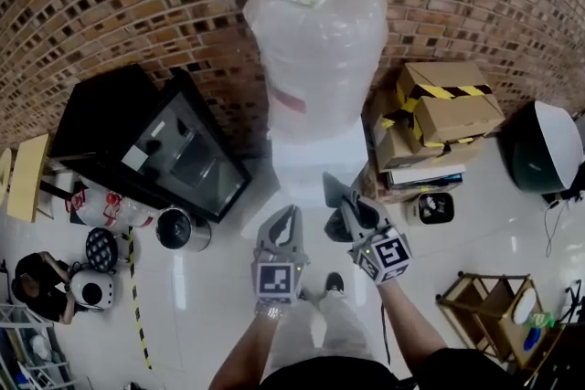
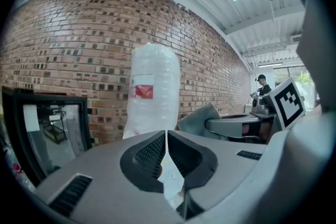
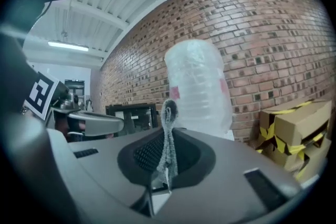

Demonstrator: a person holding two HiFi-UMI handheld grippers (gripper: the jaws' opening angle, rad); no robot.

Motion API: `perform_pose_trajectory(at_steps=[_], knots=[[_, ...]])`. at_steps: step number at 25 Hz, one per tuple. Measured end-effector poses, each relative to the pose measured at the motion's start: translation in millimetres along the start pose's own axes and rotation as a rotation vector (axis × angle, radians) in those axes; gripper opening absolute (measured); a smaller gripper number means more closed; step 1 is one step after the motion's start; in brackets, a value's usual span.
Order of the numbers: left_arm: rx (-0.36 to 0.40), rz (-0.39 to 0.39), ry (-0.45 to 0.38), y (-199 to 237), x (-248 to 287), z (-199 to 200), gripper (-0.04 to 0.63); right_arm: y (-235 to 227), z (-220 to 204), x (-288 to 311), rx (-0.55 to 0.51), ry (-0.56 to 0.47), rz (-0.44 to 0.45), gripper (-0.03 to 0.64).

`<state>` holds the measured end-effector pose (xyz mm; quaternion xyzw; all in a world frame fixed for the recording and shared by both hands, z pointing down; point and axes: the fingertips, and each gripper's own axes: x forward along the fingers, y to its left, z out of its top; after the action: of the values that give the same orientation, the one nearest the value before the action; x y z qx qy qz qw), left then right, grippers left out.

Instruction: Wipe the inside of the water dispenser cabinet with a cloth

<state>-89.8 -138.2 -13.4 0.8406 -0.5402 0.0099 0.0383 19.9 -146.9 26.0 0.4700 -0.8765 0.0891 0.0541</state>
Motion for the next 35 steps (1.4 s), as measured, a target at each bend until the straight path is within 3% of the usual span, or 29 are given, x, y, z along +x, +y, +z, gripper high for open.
perform_pose_trajectory(at_steps=[6, 10, 16, 20, 26, 30, 35], knots=[[0.008, 0.000, 0.009, 17, 25, -163, 0.015, -35, -156, 47, -0.015, 0.001, 0.014, 0.021], [0.025, -0.011, 0.020, 42, 39, -294, 0.021, -51, -283, 72, 0.007, 0.003, 0.031, 0.021], [0.057, -0.061, 0.045, 62, 64, -463, 0.021, -78, -478, 125, -0.076, 0.052, 0.074, 0.021], [0.061, -0.113, 0.023, 58, 86, -547, 0.021, -104, -577, 174, -0.097, 0.067, 0.055, 0.021], [0.088, -0.142, -0.051, 47, 111, -608, 0.021, -131, -657, 248, -0.143, 0.043, 0.059, 0.022], [0.079, -0.167, -0.065, 47, 134, -633, 0.021, -141, -663, 301, -0.201, -0.003, 0.075, 0.021], [0.065, -0.183, -0.025, 40, 141, -659, 0.020, -153, -663, 345, -0.208, -0.015, 0.075, 0.021]])
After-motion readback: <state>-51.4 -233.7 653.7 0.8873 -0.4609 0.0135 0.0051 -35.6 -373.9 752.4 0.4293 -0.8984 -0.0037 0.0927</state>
